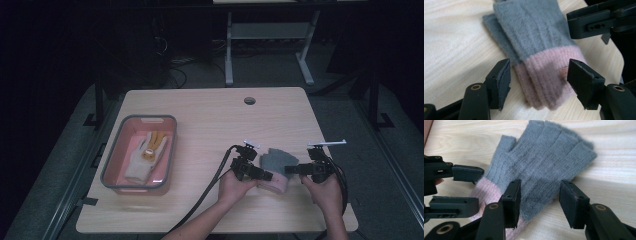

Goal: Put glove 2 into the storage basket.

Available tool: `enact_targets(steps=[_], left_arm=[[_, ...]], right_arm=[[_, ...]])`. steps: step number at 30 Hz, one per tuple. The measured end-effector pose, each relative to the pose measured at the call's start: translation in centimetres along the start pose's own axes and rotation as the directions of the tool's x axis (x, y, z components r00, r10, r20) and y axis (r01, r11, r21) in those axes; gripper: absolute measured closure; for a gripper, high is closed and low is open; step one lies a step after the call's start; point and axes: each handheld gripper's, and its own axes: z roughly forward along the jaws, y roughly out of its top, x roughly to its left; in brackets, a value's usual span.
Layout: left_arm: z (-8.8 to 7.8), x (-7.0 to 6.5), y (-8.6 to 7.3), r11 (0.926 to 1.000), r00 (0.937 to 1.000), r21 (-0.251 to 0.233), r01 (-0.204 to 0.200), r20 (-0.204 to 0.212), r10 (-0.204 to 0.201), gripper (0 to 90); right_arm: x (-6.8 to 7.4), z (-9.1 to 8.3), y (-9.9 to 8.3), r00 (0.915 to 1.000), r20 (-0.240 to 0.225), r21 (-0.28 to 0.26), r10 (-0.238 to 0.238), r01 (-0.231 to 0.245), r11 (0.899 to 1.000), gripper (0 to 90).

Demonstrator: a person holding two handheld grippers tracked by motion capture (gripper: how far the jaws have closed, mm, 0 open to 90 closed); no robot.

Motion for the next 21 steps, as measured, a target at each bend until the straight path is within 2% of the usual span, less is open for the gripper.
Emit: enact_targets(steps=[4,6,7,10,14,18,21], left_arm=[[0.3,0.1,-0.1,0.9999,1.0000,0.010,0.006,0.007,-0.007,36.2],[0.3,0.2,-0.2,0.9998,0.9998,0.012,0.014,0.013,-0.015,36.2],[0.3,0.3,-0.2,0.9997,0.9997,0.015,0.017,0.016,-0.017,36.2],[0.4,0.4,-0.2,0.9994,0.9993,0.013,0.031,0.019,-0.032,36.0],[0.5,0.6,-0.4,0.9994,0.9991,0.012,0.033,0.027,-0.033,36.7],[0.6,0.6,-0.4,0.9990,0.9981,0.017,0.042,0.045,-0.042,39.9],[0.7,0.7,-0.5,0.9983,0.9966,0.016,0.055,0.061,-0.056,42.8]], right_arm=[[-0.3,0.5,-0.1,0.9999,-0.012,0.005,0.009,-0.009,1.000,50.7],[-0.4,0.5,-0.2,0.9993,-0.025,0.009,0.027,-0.027,1.000,50.5],[-0.8,0.6,-0.2,0.9992,-0.035,0.005,0.019,-0.018,1.000,50.5],[-1.2,0.3,-0.3,0.9953,-0.076,0.004,0.060,-0.060,0.998,50.5],[-1.4,0.5,-0.4,0.9933,-0.087,0.022,0.077,-0.075,0.997,50.1],[-1.4,0.8,-0.5,0.9941,-0.081,0.029,0.073,-0.070,0.997,49.8],[-1.6,1.2,-0.6,0.9912,-0.090,0.040,0.097,-0.094,0.995,49.8]])
